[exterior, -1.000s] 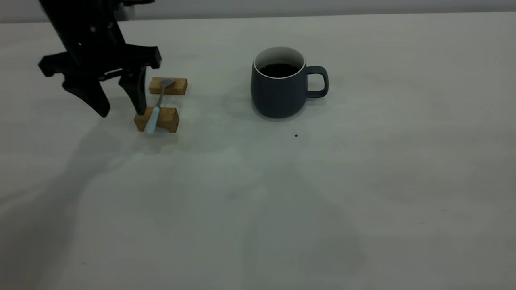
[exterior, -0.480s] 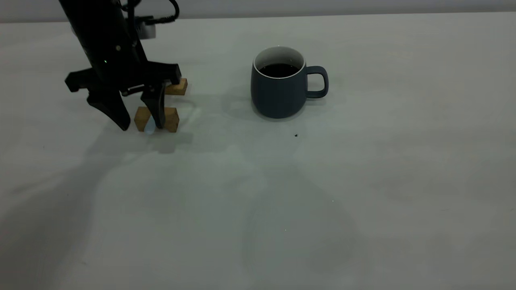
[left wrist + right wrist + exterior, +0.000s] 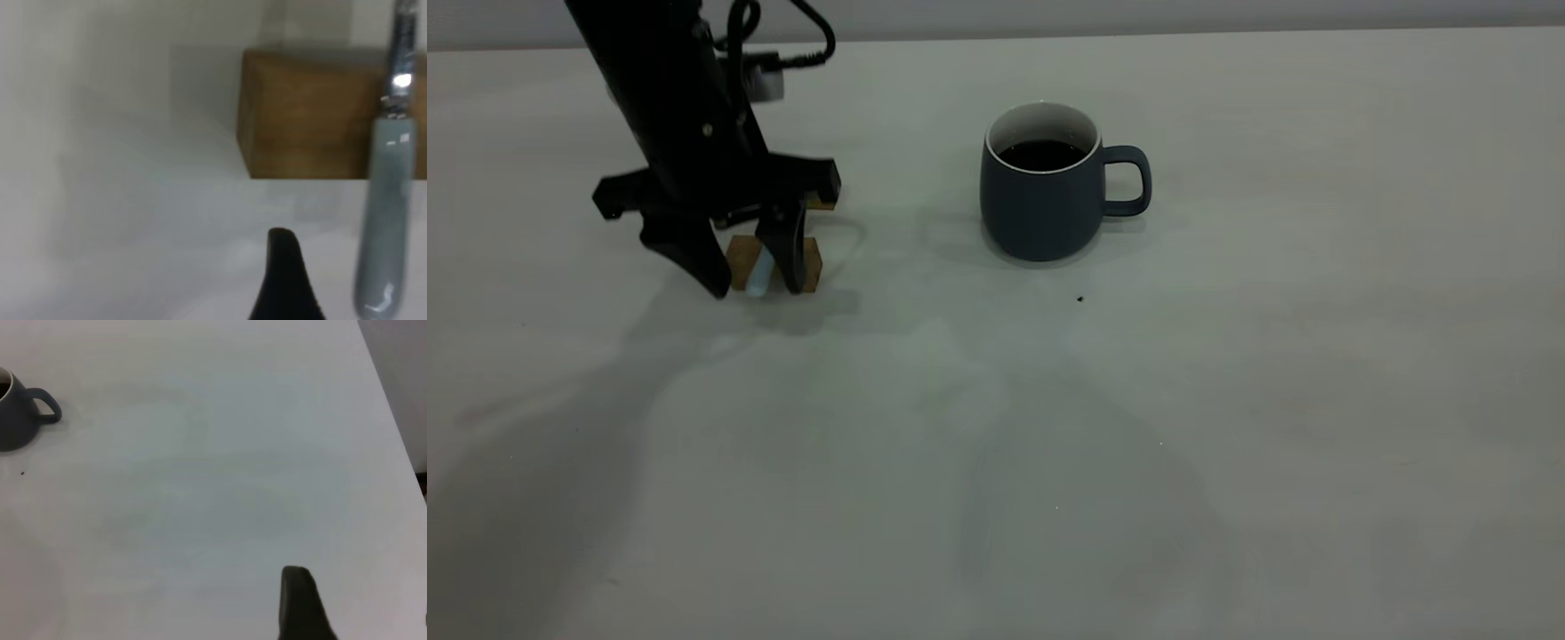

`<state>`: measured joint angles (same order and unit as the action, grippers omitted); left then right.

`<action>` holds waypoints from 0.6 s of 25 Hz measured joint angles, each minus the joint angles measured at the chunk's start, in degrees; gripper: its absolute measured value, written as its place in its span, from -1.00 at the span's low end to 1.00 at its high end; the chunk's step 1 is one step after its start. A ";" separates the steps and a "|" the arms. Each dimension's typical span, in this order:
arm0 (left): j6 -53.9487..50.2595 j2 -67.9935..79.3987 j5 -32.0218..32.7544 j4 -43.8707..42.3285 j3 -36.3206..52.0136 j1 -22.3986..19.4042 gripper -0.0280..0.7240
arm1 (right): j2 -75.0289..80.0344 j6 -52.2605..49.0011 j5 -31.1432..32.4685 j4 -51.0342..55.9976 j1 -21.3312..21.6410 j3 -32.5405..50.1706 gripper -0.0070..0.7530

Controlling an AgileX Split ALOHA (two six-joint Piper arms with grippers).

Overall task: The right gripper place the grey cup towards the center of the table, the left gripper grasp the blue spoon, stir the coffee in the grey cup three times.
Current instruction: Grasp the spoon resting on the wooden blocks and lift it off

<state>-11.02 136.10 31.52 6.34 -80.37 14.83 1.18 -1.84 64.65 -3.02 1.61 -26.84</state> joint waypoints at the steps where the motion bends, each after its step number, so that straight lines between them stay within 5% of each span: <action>1: 0.00 0.35 -0.13 0.00 0.00 0.00 0.66 | 0.00 0.00 0.00 0.00 0.00 0.00 0.27; 15: 0.00 2.32 -0.78 0.00 -3.95 0.00 0.53 | 0.00 -0.05 0.00 0.00 0.00 0.00 0.27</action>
<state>-11.02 138.42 30.75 6.34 -84.32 14.83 1.18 -1.90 64.65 -3.02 1.61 -26.84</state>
